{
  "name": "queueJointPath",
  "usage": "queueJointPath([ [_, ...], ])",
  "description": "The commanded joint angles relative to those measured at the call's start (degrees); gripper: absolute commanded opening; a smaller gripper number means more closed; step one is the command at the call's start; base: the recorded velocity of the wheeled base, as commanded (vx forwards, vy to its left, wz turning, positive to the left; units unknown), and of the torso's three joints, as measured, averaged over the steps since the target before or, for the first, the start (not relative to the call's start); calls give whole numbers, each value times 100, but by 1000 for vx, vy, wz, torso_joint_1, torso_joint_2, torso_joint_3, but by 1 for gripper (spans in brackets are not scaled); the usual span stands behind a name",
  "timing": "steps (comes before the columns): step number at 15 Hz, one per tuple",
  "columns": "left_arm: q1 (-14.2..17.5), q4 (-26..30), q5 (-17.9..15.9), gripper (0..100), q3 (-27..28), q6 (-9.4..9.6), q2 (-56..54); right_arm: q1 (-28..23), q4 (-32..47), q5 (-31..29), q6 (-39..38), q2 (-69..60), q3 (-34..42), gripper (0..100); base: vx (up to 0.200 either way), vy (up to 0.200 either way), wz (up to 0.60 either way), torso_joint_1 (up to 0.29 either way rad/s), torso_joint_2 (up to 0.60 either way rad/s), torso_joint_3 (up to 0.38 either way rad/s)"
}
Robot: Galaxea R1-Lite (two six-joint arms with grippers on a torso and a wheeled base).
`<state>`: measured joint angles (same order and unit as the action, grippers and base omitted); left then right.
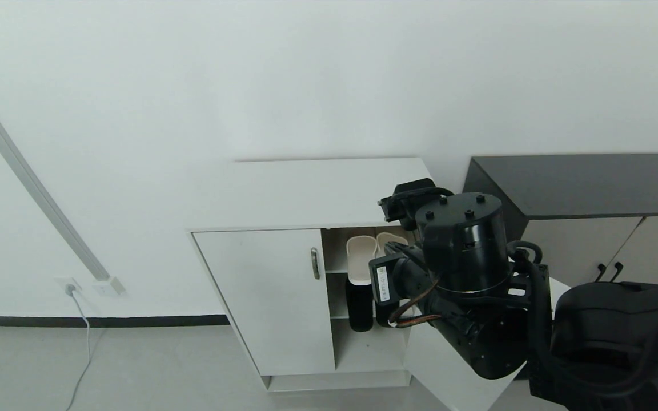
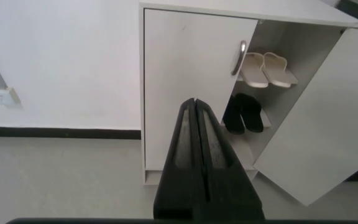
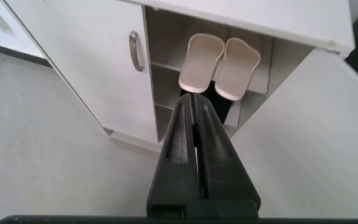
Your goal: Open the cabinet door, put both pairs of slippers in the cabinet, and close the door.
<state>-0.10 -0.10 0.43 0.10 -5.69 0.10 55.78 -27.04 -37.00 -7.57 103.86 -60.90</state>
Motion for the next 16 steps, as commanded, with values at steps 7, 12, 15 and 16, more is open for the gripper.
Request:
queueJointPath([
  [7, 1, 1, 1, 0, -1, -2, -1, 3, -30, 70, 10, 11, 96, 0, 0, 0, 0, 103, -230, -124],
  [12, 1, 1, 1, 0, -1, -2, -1, 3, -30, 105, 10, 2, 114, 0, 0, 0, -240, 1, -2, 1],
  [15, 1, 1, 10, 0, -1, -2, -1, 3, -30, 123, 10, 2, 123, 0, 0, 0, -600, 7, -6, 2],
  [16, 1, 1, 10, 0, -1, -2, -1, 3, -38, 123, 10, 2, 131, 0, 0, 0, -600, 12, -2, -2],
])
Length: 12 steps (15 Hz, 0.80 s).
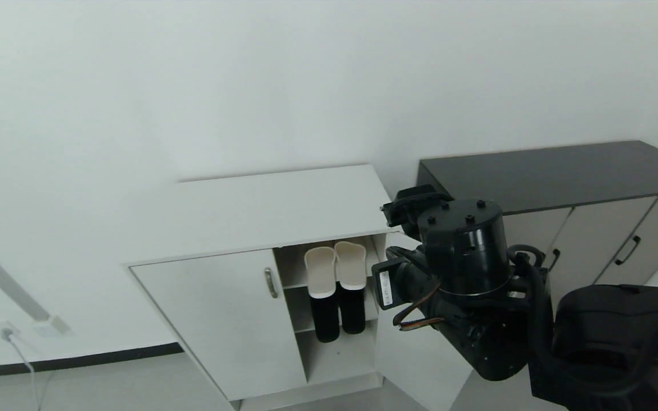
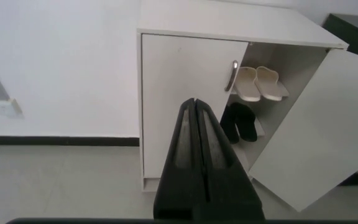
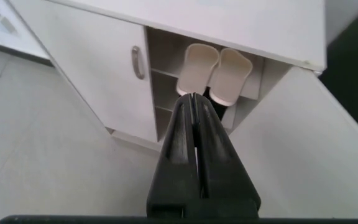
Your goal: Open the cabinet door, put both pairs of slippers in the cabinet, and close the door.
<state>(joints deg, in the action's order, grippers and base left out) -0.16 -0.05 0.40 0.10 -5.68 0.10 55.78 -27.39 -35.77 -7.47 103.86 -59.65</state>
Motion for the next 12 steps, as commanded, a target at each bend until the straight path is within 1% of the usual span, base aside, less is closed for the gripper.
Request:
queueJointPath([
  [1, 7, -4, 4, 0, -1, -3, -1, 3, -3, 0, 0, 2, 6, 0, 0, 0, -600, 7, -2, -2],
  [4, 7, -4, 13, 0, -1, -3, -1, -138, -3, 8, 0, 11, 6, 0, 0, 0, 0, 0, 0, 0],
  [8, 7, -4, 13, 0, -1, -3, -1, -147, -3, 8, 0, 29, 6, 0, 0, 0, 0, 0, 0, 0],
  [12, 7, -4, 13, 0, -1, -3, -1, -182, -3, 26, 0, 55, 6, 0, -200, 0, 0, 10, 7, 2],
])
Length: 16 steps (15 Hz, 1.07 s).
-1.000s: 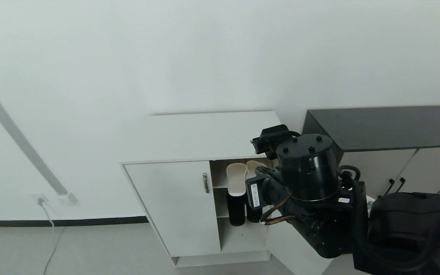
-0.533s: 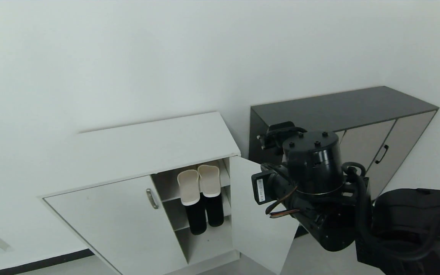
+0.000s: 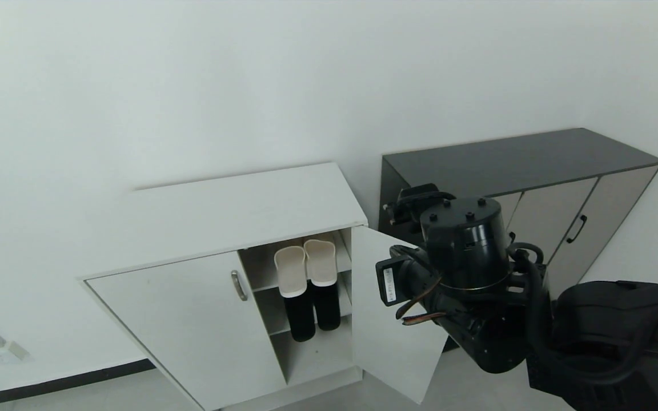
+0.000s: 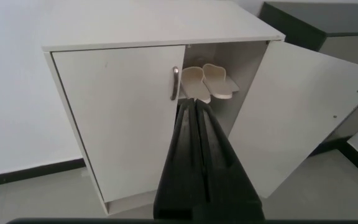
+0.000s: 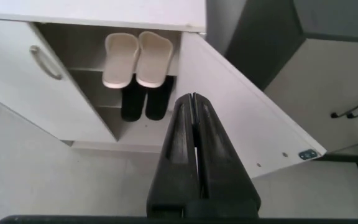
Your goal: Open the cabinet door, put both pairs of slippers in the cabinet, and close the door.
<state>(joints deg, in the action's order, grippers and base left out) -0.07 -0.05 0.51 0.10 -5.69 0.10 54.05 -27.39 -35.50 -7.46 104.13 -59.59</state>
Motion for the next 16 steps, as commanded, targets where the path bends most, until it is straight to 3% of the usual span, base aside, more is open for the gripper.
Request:
queueJointPath([
  [1, -1, -4, 2, 0, -1, -2, -1, -35, -3, 43, -1, 37, -9, 0, -200, 0, 0, -22, 2, 7],
  [3, -1, -4, -7, 0, -1, -2, -1, -62, -3, 96, -1, 37, 0, 0, -200, 0, 0, -12, -3, 5],
  [7, -1, -4, -7, 0, -1, -2, -1, -765, -100, 403, 157, 283, -255, 0, 0, 0, 0, 0, 0, 0],
  [9, -1, -4, -7, 0, -1, -2, -1, -1283, 85, 702, 157, 529, -730, 0, 0, 0, 0, 0, 0, 0],
  [11, -1, -4, -7, 0, -1, -2, -1, -1960, 929, 808, 113, 1004, -1688, 0, 0, 0, 0, 0, 0, 0],
  [13, -1, -4, 2, 0, -1, -2, -1, -2303, 1113, 1238, -27, 1373, -2206, 0, 0, 0, 0, 0, 0, 0],
  [16, -1, -4, -7, 0, -1, 7, -1, -2602, 1131, 1370, -36, 1944, -2698, 0, 0, 0, 0, 0, 0, 0],
])
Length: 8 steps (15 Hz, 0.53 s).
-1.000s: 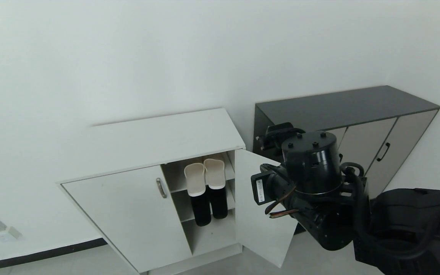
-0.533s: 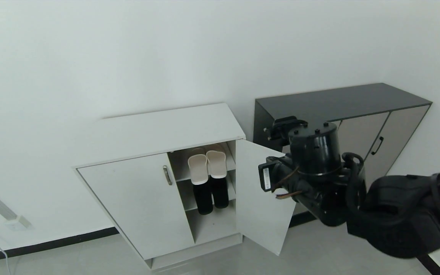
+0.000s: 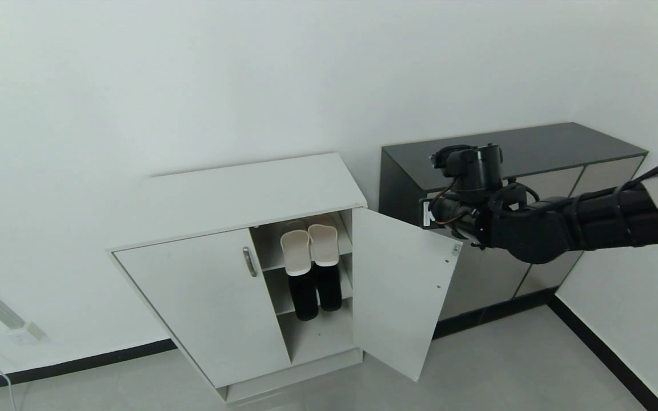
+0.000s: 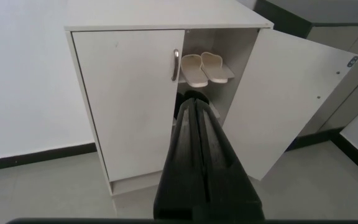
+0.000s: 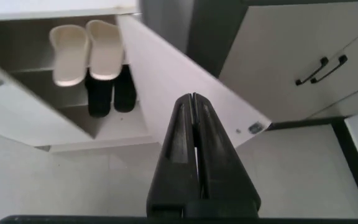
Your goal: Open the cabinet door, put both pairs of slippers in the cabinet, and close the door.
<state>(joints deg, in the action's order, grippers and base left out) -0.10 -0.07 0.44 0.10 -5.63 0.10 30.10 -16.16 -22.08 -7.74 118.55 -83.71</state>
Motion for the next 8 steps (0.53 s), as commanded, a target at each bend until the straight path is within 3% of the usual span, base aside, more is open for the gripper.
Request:
queueJointPath([
  [1, 1, -1, 0, 0, -1, 1, -1, -294, -10, 37, -26, 704, -409, 0, 0, 0, 0, 0, 0, 0],
  [8, 1, -1, 0, 0, -1, 9, -1, -566, -18, 221, -184, 1478, -1068, 0, 0, 0, 0, 0, 0, 0],
])
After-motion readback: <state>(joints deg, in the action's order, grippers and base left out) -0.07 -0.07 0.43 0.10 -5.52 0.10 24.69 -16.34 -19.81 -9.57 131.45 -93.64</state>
